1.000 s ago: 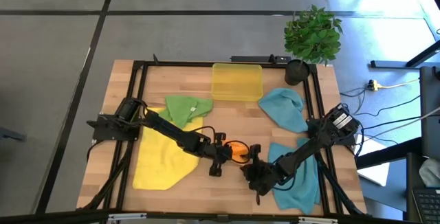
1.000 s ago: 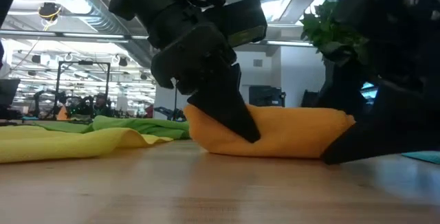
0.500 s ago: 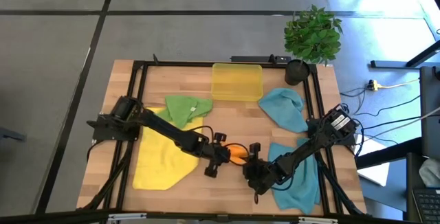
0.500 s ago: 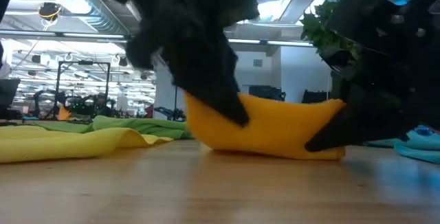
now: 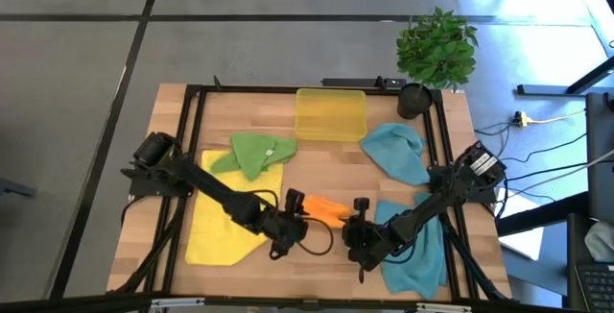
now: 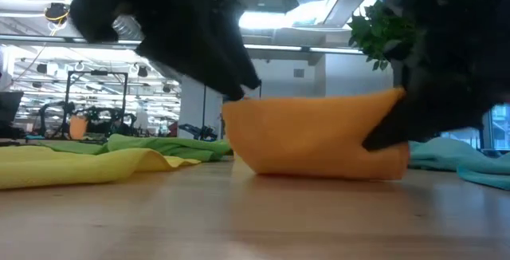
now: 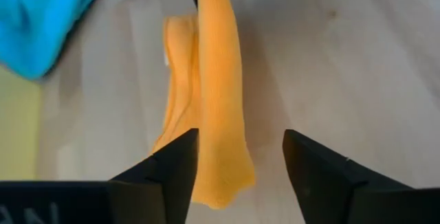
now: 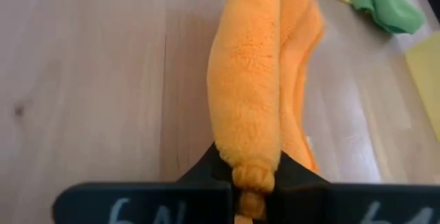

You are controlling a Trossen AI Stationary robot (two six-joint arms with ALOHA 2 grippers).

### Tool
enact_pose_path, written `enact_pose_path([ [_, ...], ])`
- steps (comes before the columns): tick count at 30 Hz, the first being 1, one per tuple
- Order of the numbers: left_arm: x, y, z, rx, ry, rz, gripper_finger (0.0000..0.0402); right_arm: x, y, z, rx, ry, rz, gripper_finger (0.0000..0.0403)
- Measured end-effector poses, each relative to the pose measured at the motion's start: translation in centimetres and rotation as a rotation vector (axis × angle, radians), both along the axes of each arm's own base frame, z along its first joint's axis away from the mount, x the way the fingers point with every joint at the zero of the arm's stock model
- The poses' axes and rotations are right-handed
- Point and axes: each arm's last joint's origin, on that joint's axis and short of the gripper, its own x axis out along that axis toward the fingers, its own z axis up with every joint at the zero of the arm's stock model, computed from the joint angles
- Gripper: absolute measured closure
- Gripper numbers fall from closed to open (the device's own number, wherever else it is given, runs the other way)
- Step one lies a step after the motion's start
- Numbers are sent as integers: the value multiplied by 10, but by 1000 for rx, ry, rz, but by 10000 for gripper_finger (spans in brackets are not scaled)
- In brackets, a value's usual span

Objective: Fold microfiber towels
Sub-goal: Put the folded orange microfiber cloth into the yellow bin

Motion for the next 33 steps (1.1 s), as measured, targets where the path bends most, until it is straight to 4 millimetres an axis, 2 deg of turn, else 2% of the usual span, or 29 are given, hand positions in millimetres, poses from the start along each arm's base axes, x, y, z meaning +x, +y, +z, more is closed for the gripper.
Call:
enact_pose_path([
  [7, -3, -6, 1, 64, -44, 32, 172, 3, -14, 24, 43, -28, -35, 390],
  [11, -4, -5, 7, 87, -72, 56, 173, 6, -35, 37, 25, -12, -76, 390],
  [19, -20, -8, 30, 138, -156, 148, 179, 12, -97, 87, -35, -48, -156, 390],
  [25, -25, -12, 33, 152, -174, 160, 179, 11, -150, 125, -56, -126, -197, 390],
  [29, -25, -12, 32, 148, -173, 170, 179, 15, -186, 134, -28, -155, -225, 390],
  [33, -26, -12, 32, 153, -175, 174, 179, 18, -222, 132, 101, -167, -220, 390],
])
